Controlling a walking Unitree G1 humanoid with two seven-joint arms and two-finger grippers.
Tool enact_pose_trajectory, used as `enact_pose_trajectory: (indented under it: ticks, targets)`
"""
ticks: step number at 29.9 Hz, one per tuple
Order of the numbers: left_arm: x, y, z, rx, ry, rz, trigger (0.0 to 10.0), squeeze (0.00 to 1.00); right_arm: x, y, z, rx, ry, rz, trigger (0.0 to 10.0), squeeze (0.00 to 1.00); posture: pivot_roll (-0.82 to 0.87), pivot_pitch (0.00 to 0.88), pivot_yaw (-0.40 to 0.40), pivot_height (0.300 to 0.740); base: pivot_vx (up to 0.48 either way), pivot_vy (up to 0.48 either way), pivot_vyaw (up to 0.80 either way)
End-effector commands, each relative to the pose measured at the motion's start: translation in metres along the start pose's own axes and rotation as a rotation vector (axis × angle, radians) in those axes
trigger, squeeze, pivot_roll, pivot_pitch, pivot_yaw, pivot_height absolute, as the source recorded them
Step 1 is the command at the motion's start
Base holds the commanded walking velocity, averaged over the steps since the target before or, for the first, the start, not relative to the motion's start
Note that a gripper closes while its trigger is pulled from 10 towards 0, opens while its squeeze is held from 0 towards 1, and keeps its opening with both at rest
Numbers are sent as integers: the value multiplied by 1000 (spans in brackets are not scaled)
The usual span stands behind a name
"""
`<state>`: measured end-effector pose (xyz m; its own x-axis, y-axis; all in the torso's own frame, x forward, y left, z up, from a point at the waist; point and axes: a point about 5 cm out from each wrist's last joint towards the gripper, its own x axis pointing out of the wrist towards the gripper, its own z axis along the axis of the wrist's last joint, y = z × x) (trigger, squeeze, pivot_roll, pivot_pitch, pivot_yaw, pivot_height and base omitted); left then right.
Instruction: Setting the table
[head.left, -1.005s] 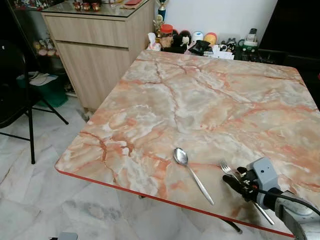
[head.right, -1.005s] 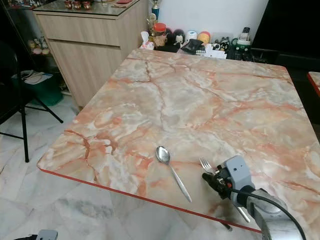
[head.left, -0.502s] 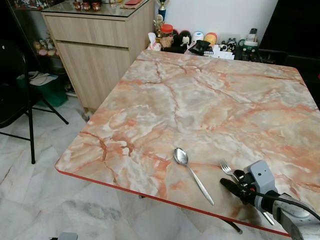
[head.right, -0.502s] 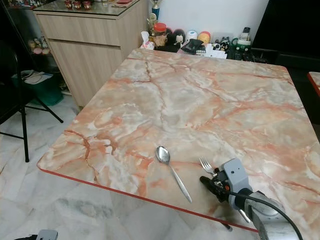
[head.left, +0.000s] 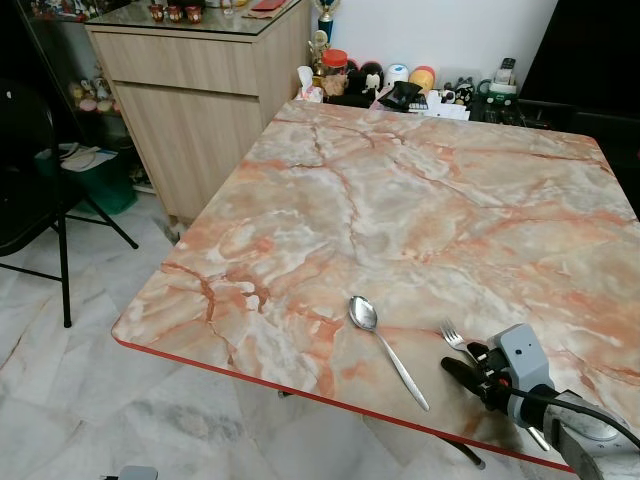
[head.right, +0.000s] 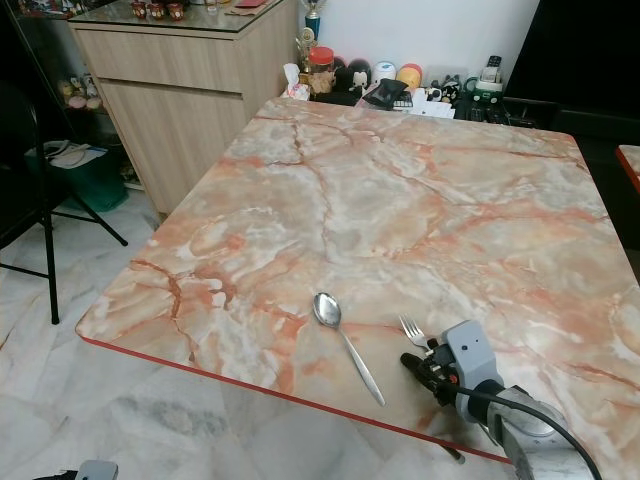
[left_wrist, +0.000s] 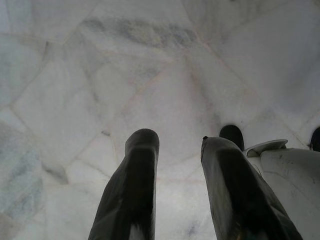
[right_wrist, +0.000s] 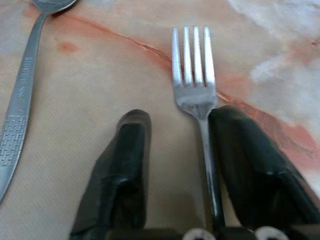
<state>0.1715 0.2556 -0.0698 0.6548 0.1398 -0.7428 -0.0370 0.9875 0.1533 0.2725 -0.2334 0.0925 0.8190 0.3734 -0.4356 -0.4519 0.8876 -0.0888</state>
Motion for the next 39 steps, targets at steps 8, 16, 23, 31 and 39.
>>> enact_pose_trajectory:
  ticks: [8, 16, 23, 31, 39]
  targets:
    - [-2, -2, -8, 3, 28, -10, 10000, 0, 1, 5, -18, 12, 84, 5, 0, 0, -9, 126, 12, 740, 0, 0, 0]
    - [-2, -2, -9, -2, 31, -8, 10000, 0, 3, 8, -20, 5, 95, 14, 0, 0, -5, 130, 11, 740, 0, 0, 0]
    - [-3, -2, -11, -3, 40, -7, 10000, 0, 5, 9, -20, 10, 92, 13, 0, 0, -2, 131, 11, 740, 0, 0, 0]
    - [-3, -3, -12, 26, 48, -21, 10000, 0, 8, 7, -13, 30, 42, -29, 0, 0, -3, 127, 10, 740, 0, 0, 0]
    - [-3, -5, -14, 19, 51, -17, 10000, 0, 10, -9, 32, 62, -216, -237, 10000, 0, -4, 124, 8, 740, 0, 0, 0]
